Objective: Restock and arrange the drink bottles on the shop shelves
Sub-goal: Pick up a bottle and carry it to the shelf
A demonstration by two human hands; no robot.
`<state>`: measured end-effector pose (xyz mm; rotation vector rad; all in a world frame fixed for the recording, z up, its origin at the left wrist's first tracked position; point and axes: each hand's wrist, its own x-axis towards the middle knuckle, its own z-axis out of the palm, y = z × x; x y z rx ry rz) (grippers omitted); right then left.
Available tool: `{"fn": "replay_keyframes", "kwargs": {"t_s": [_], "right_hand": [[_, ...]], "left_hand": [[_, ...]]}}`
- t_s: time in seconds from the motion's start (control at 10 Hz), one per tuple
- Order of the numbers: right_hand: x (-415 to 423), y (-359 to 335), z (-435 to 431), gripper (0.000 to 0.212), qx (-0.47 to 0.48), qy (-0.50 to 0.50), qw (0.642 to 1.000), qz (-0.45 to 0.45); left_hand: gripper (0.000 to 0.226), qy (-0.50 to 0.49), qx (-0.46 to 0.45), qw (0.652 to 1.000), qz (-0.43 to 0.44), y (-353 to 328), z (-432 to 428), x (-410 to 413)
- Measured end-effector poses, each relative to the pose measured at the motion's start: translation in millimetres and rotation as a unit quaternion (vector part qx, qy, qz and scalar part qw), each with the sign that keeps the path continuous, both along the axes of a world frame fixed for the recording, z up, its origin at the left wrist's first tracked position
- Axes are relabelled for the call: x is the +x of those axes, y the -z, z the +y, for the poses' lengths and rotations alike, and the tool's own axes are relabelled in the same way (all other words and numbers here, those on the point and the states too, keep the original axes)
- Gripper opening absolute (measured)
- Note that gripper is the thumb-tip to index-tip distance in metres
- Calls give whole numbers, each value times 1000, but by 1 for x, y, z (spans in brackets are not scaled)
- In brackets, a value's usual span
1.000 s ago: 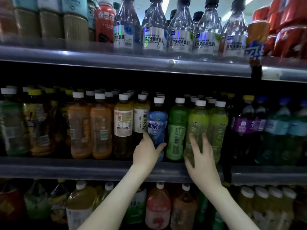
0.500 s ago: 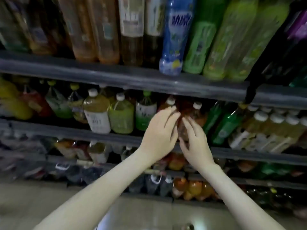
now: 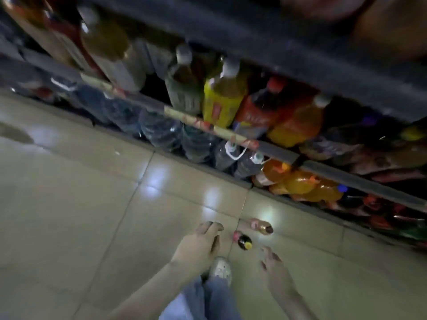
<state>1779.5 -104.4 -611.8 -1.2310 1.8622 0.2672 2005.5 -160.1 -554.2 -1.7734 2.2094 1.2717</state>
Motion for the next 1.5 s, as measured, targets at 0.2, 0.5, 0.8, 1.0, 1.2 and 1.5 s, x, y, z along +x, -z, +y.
{"fn": "replay_keyframes", "kwargs": {"t_s": [0.2,0.5,0.8,1.0,1.2,1.5], "right_hand": [[-4,219,37,57,82,-51,993,72],[-1,282,39,27,-7,-142,980,140],[63,-44,-16,23,-226,-38,969,-87],[84,-245,-65,36,-297,14,922,-249],[69,-392,-83,61,-314,16,908,-277],[33,-503,-45,36,-444,140,838,-285]], "left_hand": [[33,-60,15,998,7,186,30,-15],[32,-37,102,994,15,274,59,-8],[73,66,55,991,105,48,11,-6],[69,-32,-92,992,75,-164,-32,18],[67,1,-211,973,91,-339,-64,7],[68,157,-237,947,151,-467,-55,-45]]}}
